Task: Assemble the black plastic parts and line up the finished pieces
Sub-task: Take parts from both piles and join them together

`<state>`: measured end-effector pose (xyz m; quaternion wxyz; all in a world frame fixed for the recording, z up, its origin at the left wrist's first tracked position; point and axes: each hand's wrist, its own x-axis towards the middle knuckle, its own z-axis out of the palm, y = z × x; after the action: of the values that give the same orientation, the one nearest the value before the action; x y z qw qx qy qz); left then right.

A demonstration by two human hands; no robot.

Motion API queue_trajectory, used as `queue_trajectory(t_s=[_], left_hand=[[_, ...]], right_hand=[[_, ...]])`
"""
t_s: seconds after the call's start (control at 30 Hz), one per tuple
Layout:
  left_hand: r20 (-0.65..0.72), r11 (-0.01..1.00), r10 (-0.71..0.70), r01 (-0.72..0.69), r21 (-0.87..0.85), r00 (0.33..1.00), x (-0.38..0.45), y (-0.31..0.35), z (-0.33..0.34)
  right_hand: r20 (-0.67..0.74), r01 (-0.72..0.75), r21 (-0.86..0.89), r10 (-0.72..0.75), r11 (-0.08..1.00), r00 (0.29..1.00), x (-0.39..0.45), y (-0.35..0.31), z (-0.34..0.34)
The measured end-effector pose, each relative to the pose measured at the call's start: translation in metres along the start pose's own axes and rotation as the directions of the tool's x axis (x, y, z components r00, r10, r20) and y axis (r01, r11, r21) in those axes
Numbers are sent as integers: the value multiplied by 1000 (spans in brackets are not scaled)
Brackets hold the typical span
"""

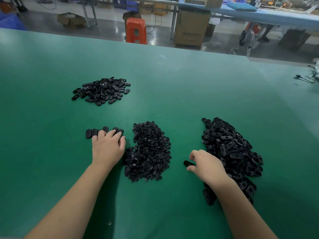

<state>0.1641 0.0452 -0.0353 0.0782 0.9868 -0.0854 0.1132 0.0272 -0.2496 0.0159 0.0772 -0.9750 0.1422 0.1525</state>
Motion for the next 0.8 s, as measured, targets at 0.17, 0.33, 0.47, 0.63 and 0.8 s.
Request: queue_trajectory(t_s=[0.17,0.33,0.47,0.63,0.8], left_hand=[[78,993,-51,42,112,996,4,-1,0],[136,985,-126,108,132,983,7,-6,-3],[36,996,-71,73,-57,997,4,2,-9],[58,971,27,-12,-238,998,3,20,-20],[366,997,35,-7,-78,930,3,37,-27]], right_hand=[[-25,55,15,-55,998,998,1,-1,3],[-99,37,122,-25,992,995,5,0,8],[-33,-15,753,61,658,998,5,-3,13],[79,-81,980,18,181,997,-3,-15,4],[101,-102,995,62,15,993,-8,-22,0]])
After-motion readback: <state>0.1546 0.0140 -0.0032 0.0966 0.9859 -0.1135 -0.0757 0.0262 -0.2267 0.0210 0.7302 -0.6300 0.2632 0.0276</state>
